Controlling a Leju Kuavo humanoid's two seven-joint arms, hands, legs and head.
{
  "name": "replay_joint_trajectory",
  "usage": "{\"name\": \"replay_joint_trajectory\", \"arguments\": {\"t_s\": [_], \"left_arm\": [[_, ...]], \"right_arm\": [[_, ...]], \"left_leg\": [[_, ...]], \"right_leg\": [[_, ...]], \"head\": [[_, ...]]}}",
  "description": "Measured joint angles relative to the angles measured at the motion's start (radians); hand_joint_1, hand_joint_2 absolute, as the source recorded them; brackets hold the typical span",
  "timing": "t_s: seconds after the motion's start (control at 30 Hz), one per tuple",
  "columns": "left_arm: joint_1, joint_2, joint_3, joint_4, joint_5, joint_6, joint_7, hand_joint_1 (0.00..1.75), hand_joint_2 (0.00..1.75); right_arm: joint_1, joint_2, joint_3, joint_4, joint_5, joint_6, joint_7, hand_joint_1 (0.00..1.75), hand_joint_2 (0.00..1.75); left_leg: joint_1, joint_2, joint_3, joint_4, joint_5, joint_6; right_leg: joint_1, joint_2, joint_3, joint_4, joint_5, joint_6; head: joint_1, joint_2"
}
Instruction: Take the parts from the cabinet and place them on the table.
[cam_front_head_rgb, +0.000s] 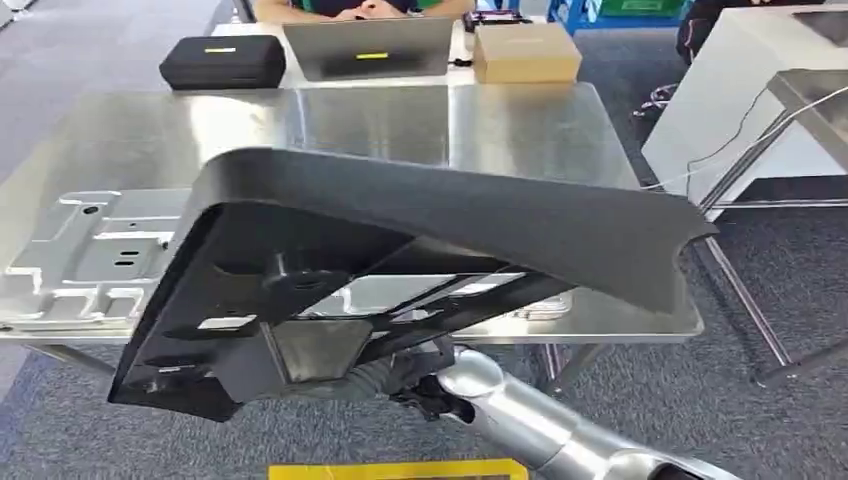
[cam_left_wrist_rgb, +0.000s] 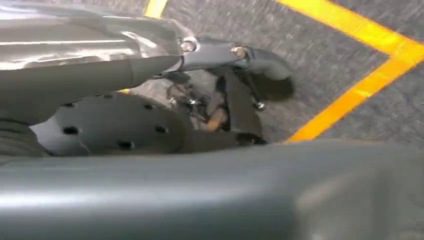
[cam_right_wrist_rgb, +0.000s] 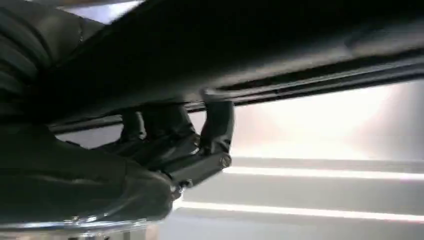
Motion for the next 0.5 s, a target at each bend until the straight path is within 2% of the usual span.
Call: {"name": "replay_joint_trajectory", "arguments": {"t_s": [0.03,0.07,0.1,0.13,0.17,0.2,0.23,0.27,0.3,0.33,0.37,0.4,0.43,0.47,0.5], "left_arm": [[0.000,0.000,0.000,0.000,0.006,0.001,0.000,0.00,1.75],[-0.002,0.000,0.000,0.000,0.010,0.002,0.000,0.00,1.75],[-0.002,0.000,0.001,0.000,0.010,0.001,-0.002,0.00,1.75],[-0.002,0.000,0.001,0.000,0.010,0.000,-0.002,0.00,1.75],[-0.002,0.000,0.002,0.000,0.010,-0.001,-0.002,0.00,1.75],[-0.002,-0.002,0.003,0.000,0.010,-0.001,-0.002,0.00,1.75],[-0.001,-0.002,0.003,0.000,0.010,-0.001,-0.002,0.00,1.75],[0.000,-0.002,0.003,0.000,0.010,-0.001,-0.003,0.00,1.75],[0.000,-0.002,0.003,0.000,0.009,-0.001,-0.006,0.00,1.75],[0.001,-0.002,0.003,0.000,0.009,-0.001,-0.006,0.00,1.75],[0.001,-0.002,0.003,0.000,0.008,-0.001,-0.006,0.00,1.75],[0.002,-0.002,0.003,0.000,0.008,-0.001,-0.008,0.00,1.75],[0.000,-0.002,0.003,0.000,0.008,0.000,-0.010,0.00,1.75],[-0.003,-0.002,0.003,0.000,0.008,0.000,-0.010,0.00,1.75],[-0.002,-0.002,0.003,0.000,0.008,0.000,-0.011,0.00,1.75]], "right_arm": [[-0.002,0.004,0.001,0.003,-0.001,0.001,0.000,1.75,1.75],[-0.003,0.008,0.002,0.004,-0.001,0.001,0.000,1.75,1.75],[-0.003,0.010,0.003,0.007,-0.001,0.001,-0.001,1.75,1.75],[-0.005,0.013,0.005,0.008,0.000,0.002,-0.002,1.75,1.75],[-0.006,0.013,0.006,0.011,0.000,0.002,-0.002,1.75,1.75],[-0.005,0.013,0.007,0.016,0.001,0.002,-0.002,1.75,1.75],[-0.001,0.013,0.008,0.021,0.002,0.002,-0.002,1.75,1.75],[0.003,0.013,0.008,0.022,0.003,0.002,-0.003,1.75,1.75],[0.006,0.013,0.008,0.022,0.006,0.002,-0.005,1.75,1.75],[0.007,0.013,0.008,0.021,0.008,0.002,-0.006,1.75,1.75],[0.007,0.013,0.007,0.020,0.009,0.002,-0.008,1.75,1.75],[0.009,0.013,0.006,0.018,0.010,0.002,-0.011,1.75,1.75],[0.009,0.013,0.004,0.015,0.011,0.002,-0.013,1.75,1.75],[0.008,0.013,0.002,0.009,0.011,0.002,-0.013,1.75,1.75],[0.010,0.014,0.000,0.002,0.011,0.000,-0.013,1.75,1.75]], "left_leg": [[0.000,0.000,0.005,-0.012,-0.010,0.006],[0.009,0.001,0.024,-0.042,-0.018,0.007],[0.013,0.002,0.036,-0.055,-0.017,0.007],[0.016,0.002,0.046,-0.060,-0.020,0.010],[0.017,0.002,0.053,-0.060,-0.024,0.012],[0.018,0.002,0.060,-0.060,-0.031,0.013],[0.018,0.002,0.067,-0.060,-0.037,0.012],[0.018,0.002,0.076,-0.060,-0.045,0.010],[0.019,0.001,0.089,-0.060,-0.054,0.007],[0.020,0.000,0.103,-0.060,-0.063,0.002],[0.021,0.000,0.119,-0.060,-0.074,-0.004],[0.022,0.000,0.129,-0.061,-0.084,-0.009],[0.016,0.000,0.130,-0.059,-0.088,-0.015],[0.017,-0.001,0.127,-0.058,-0.089,-0.019],[0.018,0.001,0.127,-0.063,-0.088,-0.020]], "right_leg": [[0.001,-0.002,0.001,-0.007,-0.001,0.006],[0.006,-0.005,0.007,-0.013,-0.007,0.013],[0.006,-0.005,0.007,0.006,-0.016,0.015],[0.005,-0.004,-0.016,0.052,-0.035,0.016],[0.005,-0.004,-0.055,0.120,-0.060,0.018],[0.004,-0.004,-0.105,0.198,-0.084,0.021],[0.004,-0.004,-0.151,0.262,-0.096,0.024],[0.004,-0.005,-0.178,0.284,-0.082,0.026],[0.003,-0.005,-0.179,0.256,-0.039,0.027],[0.003,-0.005,-0.160,0.192,0.018,0.028],[0.003,-0.006,-0.128,0.100,0.084,0.026],[0.004,-0.007,-0.102,0.043,0.108,0.022],[0.011,-0.006,-0.103,0.040,0.103,0.018],[0.010,-0.006,-0.092,0.016,0.086,0.010],[0.012,-0.004,-0.095,0.018,0.086,0.004]], "head": [[0.000,0.000],[0.000,0.000],[0.000,0.000],[0.001,0.000],[0.001,0.000],[0.001,0.000],[0.001,0.000],[0.001,0.000],[0.001,0.000],[0.001,0.000],[0.001,0.000],[0.001,0.000],[0.000,0.000],[0.001,0.000],[0.001,0.000]]}}
